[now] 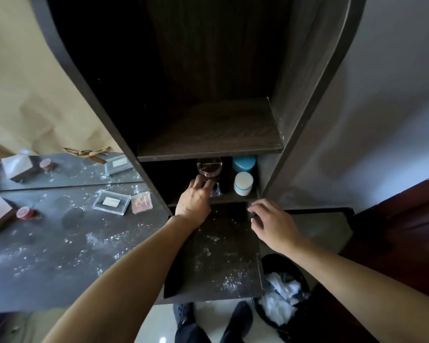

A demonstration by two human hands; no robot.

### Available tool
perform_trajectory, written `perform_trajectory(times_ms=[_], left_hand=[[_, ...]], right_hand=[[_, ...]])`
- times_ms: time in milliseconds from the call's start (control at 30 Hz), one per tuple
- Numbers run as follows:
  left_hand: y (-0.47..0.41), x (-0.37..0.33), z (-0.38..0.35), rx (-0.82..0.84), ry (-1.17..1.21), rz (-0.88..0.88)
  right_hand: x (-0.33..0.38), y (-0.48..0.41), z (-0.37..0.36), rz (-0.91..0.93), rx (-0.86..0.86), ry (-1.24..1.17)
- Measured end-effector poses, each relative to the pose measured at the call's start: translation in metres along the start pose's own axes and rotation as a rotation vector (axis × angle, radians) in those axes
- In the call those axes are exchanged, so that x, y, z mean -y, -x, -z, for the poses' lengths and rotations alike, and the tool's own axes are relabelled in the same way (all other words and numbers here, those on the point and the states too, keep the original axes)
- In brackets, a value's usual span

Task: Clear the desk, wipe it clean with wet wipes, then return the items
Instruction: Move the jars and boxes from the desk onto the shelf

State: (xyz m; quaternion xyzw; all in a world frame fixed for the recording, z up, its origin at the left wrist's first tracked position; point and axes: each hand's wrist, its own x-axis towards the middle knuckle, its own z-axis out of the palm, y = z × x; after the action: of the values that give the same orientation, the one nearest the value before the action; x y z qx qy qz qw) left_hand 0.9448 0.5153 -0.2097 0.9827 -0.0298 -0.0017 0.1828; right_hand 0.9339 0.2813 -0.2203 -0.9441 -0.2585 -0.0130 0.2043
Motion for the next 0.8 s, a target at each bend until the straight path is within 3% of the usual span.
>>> perform_trajectory(times_ms=[400,567,800], left_hand=[[0.142,0.104,0.074,-0.115,-0.027,0.263],[0.201,0.182,0.101,-0.142,-0.048,0.386],[0.281,0.305,0.137,-0.128,-0.043,0.470]], right_hand=[[0.144,-0.055,-0.055,0.287,0.139,-0.160],[0.227,-0.075,-0.090,0.383,0.177,-0.141],[0.351,-0.103,-0.154,0.367,0.249,-0.075]])
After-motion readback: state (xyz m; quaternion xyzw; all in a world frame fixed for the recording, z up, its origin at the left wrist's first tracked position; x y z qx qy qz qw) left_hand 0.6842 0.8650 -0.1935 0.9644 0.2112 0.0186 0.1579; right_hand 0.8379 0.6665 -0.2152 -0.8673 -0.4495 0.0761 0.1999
